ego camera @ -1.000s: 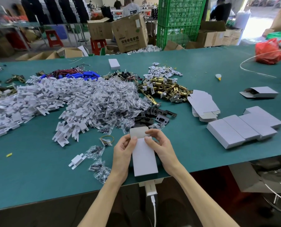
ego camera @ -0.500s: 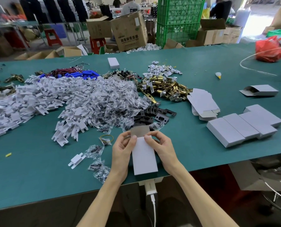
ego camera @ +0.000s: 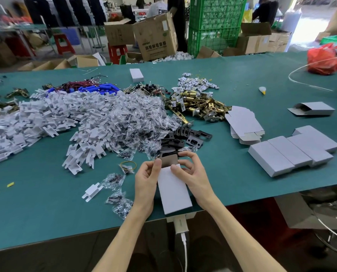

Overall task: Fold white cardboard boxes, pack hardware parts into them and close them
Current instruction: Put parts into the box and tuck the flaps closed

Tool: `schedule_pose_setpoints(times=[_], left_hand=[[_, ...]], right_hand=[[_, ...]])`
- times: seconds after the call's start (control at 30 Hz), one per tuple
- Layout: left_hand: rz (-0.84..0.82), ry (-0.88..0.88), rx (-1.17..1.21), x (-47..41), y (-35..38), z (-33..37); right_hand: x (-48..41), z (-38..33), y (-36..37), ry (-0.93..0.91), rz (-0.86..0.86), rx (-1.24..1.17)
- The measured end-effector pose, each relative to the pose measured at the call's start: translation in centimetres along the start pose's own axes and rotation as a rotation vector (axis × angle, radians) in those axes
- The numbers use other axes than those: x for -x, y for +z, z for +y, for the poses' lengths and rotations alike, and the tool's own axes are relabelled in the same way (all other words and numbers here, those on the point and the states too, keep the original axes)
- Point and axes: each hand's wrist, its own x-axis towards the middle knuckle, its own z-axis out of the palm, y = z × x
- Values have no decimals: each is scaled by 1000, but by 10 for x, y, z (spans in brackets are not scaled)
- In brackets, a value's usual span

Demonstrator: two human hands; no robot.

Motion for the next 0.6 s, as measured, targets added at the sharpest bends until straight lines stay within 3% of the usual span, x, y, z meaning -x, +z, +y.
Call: schedule_pose_setpoints(times=[0.6], left_hand=[[-68, 43, -116, 2, 0, 3]], right_hand=[[-1, -1, 0, -4, -27, 76]])
